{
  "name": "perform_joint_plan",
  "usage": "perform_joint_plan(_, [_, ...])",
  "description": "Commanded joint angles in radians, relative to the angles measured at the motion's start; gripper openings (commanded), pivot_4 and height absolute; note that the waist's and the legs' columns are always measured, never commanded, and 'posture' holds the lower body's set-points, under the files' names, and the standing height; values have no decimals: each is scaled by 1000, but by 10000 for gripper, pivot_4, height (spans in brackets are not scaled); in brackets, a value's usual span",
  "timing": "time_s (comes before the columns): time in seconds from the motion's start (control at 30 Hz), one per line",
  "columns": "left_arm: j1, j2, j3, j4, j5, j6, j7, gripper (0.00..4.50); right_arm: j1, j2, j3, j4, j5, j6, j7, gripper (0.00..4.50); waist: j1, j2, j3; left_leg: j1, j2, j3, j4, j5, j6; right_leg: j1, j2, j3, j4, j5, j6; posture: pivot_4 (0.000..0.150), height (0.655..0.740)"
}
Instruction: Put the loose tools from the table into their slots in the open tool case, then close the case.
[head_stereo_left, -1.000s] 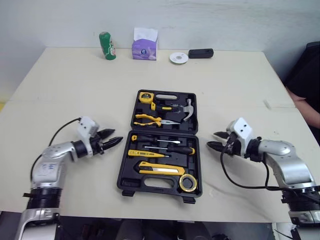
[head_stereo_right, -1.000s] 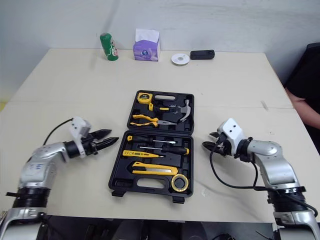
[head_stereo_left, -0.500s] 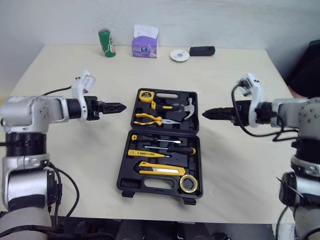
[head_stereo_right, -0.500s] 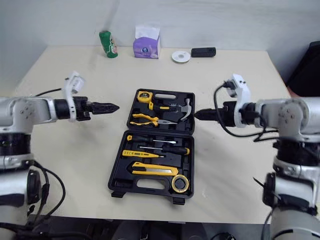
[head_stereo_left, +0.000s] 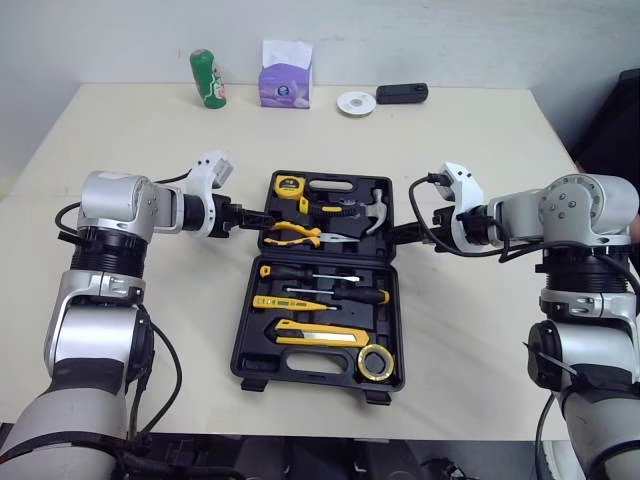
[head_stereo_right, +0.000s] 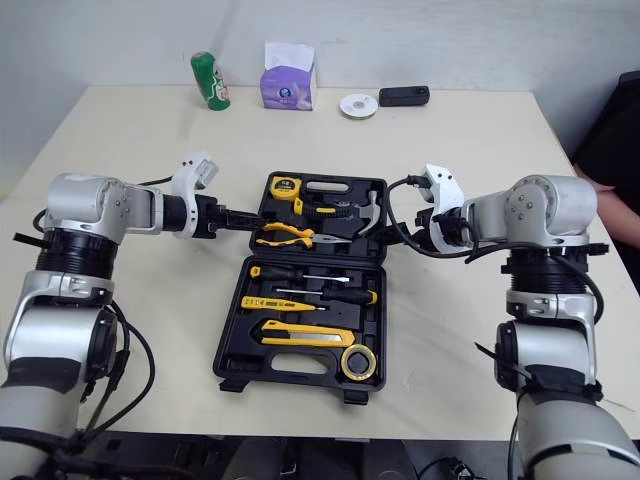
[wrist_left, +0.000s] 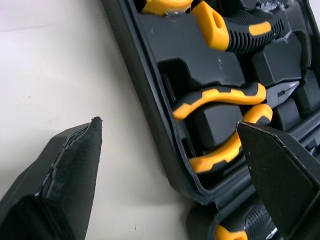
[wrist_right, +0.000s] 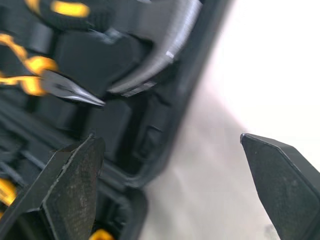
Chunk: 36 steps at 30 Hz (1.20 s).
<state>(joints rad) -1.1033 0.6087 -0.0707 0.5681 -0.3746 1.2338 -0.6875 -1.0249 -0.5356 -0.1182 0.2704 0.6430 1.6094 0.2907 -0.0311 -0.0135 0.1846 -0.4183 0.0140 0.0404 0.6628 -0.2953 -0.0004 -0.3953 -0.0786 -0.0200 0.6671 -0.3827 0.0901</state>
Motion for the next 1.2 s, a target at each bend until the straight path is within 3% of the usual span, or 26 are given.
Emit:
perform_joint_plan(0.03, [-25,3,-4,22,25,-24,-13,45000,-23,11,-24,-20,-8,5,-24,44792,0,0,0,0,0,0,0,0,0,0,0,0,0,0,0,1500,7400])
perform_joint_plan(0.43, [-55,-40,2,179,103,-127,-3,45000,-28,93,-76,8,-132,-19,-78,44792,0,0,0,-2,-1,0,3,0,0,-2,0,0,6,0,0,1500,7400])
perform_joint_plan(1.07, [-55,-85,-64,223,188,-151,-60,45000,-2,148,-122,9,-232,4,-87,44792,1,0,0,0,-2,0,5,0,0,-2,-1,1,12,0,0,1500,7400])
perform_joint_plan(1.2, [-43,-103,-68,211,192,-128,-75,28617,3,158,-131,18,-237,5,-88,27749,2,0,-1,0,-2,0,5,0,0,-2,-1,1,13,0,0,1500,7400])
